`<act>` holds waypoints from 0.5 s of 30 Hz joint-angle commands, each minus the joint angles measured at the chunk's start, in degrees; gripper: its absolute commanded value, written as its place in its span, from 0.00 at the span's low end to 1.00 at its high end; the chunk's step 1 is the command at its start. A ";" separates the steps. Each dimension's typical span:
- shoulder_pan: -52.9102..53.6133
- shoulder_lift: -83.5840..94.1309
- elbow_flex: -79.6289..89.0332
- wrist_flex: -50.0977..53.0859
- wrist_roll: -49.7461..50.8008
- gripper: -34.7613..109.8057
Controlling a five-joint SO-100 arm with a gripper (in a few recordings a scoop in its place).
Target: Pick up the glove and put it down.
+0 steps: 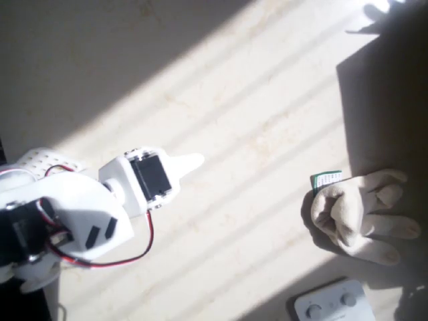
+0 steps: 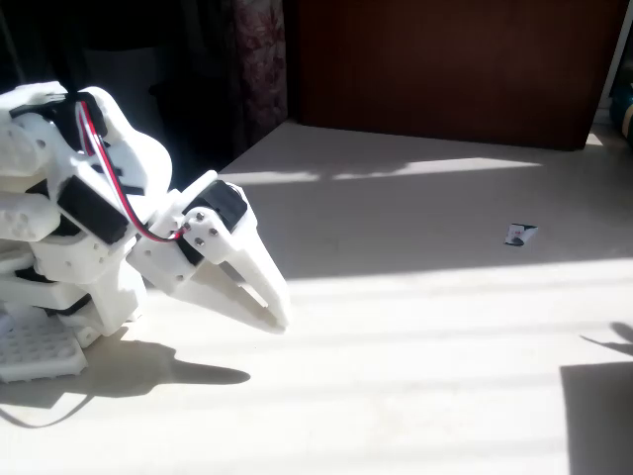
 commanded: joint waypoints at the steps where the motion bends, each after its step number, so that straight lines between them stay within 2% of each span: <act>1: 0.62 1.14 0.26 0.18 0.35 0.24; 7: 0.53 3.96 0.44 1.58 0.35 0.24; 15: 0.53 5.89 -0.26 11.43 0.35 0.24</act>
